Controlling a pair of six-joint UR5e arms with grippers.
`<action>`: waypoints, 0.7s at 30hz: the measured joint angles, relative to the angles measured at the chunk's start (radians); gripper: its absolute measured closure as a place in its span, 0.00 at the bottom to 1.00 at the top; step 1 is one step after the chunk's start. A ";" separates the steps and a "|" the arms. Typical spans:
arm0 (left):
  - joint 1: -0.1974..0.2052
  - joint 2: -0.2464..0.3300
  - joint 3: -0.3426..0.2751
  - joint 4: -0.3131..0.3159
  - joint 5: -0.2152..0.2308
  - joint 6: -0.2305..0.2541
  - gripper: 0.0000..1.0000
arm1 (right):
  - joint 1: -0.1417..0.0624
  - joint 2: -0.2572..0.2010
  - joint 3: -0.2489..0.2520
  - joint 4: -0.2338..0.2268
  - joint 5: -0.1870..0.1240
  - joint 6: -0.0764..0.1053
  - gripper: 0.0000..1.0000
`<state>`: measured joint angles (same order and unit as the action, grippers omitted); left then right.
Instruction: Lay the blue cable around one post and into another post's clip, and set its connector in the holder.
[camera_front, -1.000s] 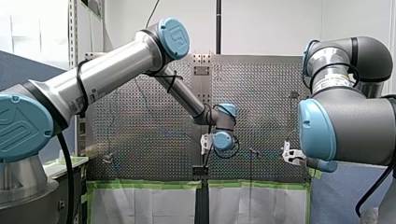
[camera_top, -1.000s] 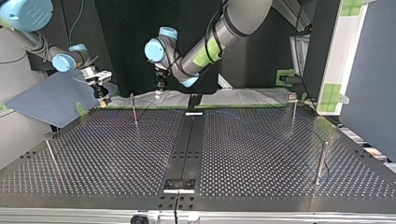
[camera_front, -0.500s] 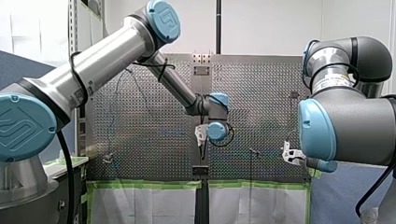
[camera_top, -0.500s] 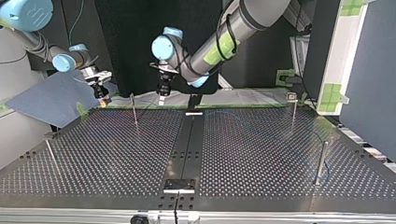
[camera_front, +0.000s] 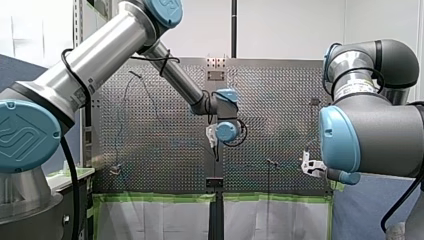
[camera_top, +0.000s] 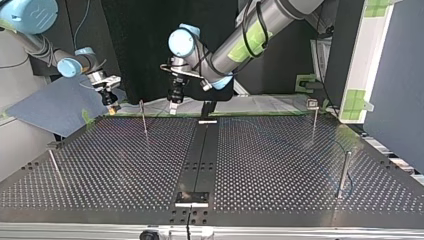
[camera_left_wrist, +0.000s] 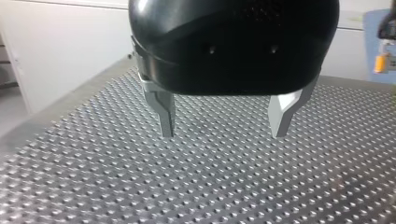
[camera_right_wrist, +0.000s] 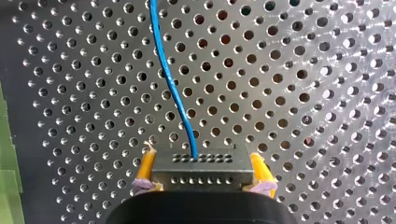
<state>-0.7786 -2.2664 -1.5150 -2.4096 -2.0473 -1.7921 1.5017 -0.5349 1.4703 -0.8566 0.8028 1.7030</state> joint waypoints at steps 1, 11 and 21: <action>0.000 0.009 -0.009 0.009 0.001 -0.001 0.00 | 0.001 0.000 0.000 0.001 0.000 0.000 1.00; 0.005 0.096 -0.096 0.096 -0.002 -0.015 0.00 | 0.013 0.000 0.000 0.001 0.000 0.000 1.00; 0.021 0.183 -0.183 0.182 -0.015 -0.034 0.00 | 0.024 0.000 -0.001 0.000 0.000 0.000 1.00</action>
<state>-0.7576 -2.0837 -1.6976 -2.2271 -2.0628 -1.8257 1.5259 -0.5350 1.4697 -0.8561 0.8024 1.7030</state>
